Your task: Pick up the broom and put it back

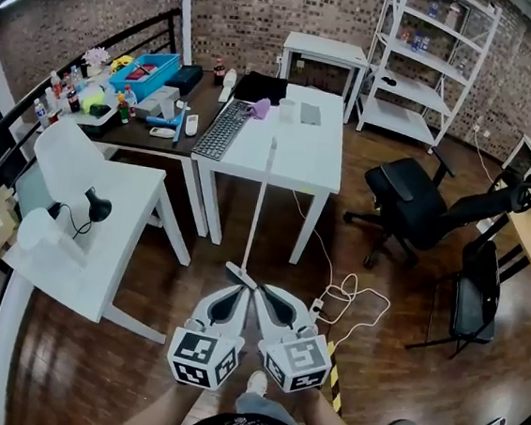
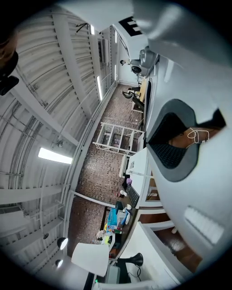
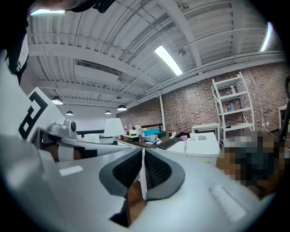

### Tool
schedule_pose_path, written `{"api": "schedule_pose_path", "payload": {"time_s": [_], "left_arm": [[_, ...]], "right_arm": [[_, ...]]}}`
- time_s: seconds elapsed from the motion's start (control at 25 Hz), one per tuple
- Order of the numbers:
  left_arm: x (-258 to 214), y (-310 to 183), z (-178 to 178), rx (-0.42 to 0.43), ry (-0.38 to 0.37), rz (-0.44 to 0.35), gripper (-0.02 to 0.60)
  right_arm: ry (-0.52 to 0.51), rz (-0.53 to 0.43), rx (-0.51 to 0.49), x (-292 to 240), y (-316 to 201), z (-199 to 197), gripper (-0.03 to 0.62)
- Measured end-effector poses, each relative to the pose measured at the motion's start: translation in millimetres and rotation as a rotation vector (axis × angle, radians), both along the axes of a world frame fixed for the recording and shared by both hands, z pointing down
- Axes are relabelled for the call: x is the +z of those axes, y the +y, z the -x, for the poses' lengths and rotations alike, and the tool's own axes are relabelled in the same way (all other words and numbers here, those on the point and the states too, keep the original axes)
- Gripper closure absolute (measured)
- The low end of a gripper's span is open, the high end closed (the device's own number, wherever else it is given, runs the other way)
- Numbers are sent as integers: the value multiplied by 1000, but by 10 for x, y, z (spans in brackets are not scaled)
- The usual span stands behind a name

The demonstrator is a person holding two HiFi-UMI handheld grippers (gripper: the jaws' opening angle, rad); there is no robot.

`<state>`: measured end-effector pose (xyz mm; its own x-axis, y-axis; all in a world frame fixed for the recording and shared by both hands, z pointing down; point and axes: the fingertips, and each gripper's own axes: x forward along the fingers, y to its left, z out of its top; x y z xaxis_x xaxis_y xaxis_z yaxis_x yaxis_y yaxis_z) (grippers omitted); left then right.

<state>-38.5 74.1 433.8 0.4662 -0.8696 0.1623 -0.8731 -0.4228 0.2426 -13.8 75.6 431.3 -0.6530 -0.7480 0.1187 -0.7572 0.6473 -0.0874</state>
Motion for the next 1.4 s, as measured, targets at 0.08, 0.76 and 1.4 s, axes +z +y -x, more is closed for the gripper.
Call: {"api": "schedule_pose_path", "payload": {"time_s": [0.08, 0.76, 1.4], "left_arm": [[-7, -256, -68, -7, -10, 3, 577], [25, -1771, -156, -54, -19, -3, 577], [40, -3399, 440, 26, -3, 0, 577]], "right_arm": [[-8, 3, -12, 4, -294, -55, 594], [-18, -23, -32, 13, -1879, -193, 594], [35, 13, 110, 375, -3780, 178, 483]]}}
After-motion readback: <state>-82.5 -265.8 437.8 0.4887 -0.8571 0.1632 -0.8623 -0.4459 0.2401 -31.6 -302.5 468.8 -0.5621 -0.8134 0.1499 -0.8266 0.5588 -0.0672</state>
